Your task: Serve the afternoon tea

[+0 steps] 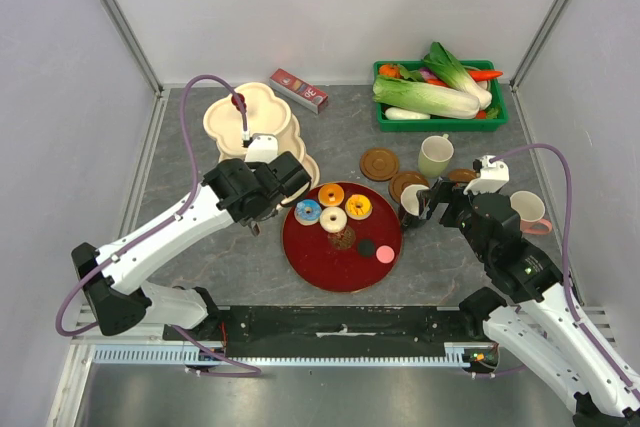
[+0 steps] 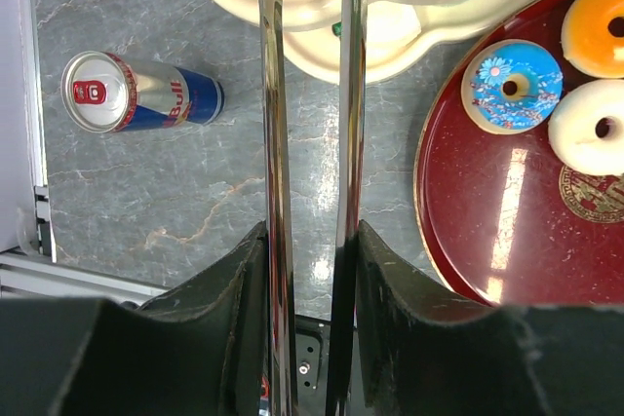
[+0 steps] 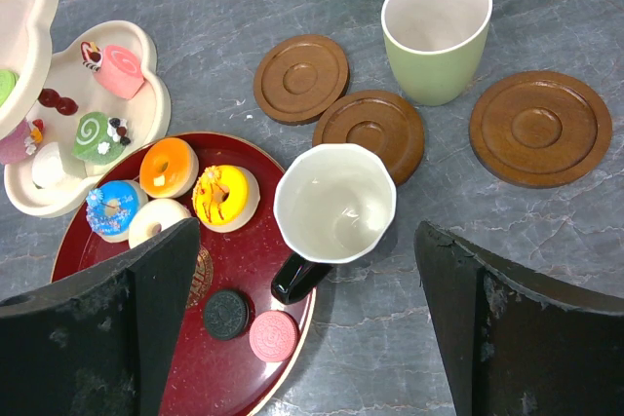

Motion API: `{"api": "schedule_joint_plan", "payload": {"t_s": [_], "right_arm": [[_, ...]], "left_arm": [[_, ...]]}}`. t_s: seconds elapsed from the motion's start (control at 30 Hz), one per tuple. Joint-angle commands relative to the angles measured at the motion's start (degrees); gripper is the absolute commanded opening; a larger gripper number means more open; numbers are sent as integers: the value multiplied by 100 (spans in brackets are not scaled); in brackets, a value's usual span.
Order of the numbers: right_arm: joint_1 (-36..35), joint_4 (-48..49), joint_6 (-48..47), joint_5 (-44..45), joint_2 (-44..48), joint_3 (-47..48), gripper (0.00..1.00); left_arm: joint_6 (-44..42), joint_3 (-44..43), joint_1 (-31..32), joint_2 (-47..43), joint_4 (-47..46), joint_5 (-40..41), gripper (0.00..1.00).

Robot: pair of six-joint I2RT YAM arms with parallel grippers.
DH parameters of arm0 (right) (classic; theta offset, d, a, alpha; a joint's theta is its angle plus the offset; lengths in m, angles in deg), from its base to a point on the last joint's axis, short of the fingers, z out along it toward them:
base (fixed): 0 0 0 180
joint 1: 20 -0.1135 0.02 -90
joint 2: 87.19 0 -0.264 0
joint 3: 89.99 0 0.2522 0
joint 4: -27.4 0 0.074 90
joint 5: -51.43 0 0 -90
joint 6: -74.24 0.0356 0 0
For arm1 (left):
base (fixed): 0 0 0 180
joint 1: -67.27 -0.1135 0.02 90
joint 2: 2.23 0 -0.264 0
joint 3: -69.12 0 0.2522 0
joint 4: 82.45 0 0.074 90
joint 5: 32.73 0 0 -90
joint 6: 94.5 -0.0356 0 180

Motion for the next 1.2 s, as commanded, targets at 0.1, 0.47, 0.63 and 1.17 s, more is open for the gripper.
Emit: {"api": "schedule_joint_plan", "payload": {"t_s": [0.1, 0.47, 0.63, 1.17], "right_arm": [[-2, 155, 23, 58, -9, -9, 98], [-2, 147, 32, 75, -9, -18, 98], [-2, 138, 40, 84, -18, -9, 98], [-2, 147, 40, 93, 0, -9, 98]], "left_arm": [[125, 91, -171, -130, 1031, 167, 38], [11, -15, -232, -253, 1022, 53, 46], [-50, -23, -233, -271, 1031, 18, 50], [-296, -357, -224, -525, 1014, -236, 51]]}}
